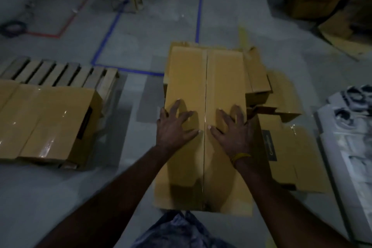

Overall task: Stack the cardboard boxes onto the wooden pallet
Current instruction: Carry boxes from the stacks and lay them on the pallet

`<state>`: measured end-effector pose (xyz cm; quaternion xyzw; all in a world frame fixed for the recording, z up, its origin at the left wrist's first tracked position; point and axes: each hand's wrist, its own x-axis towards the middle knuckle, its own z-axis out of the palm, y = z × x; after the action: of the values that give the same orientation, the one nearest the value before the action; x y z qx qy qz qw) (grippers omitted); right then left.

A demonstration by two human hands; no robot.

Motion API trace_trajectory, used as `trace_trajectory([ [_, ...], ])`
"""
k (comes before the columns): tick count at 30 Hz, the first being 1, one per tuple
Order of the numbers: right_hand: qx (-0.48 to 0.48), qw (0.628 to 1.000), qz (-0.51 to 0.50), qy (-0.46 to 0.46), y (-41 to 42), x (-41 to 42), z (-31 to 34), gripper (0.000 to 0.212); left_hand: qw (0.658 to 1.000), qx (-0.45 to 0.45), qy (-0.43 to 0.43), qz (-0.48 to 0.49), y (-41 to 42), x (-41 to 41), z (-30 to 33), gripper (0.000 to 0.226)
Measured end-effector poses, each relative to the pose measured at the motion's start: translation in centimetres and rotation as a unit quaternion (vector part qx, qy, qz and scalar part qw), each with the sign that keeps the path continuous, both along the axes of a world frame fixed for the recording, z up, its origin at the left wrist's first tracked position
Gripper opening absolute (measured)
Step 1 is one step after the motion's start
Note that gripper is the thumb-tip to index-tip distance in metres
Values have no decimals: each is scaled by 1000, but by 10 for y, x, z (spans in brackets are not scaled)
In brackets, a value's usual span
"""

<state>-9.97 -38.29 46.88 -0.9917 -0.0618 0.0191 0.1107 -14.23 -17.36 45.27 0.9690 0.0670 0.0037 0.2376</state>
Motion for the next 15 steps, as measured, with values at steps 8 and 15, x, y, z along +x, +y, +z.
trace_trajectory([
  [8,24,999,42,3,68,-85,15,74,998,0,-17,53,61,-110,23,74],
  [15,43,995,85,42,149,-162,28,73,995,2,15,100,136,-201,34,75],
])
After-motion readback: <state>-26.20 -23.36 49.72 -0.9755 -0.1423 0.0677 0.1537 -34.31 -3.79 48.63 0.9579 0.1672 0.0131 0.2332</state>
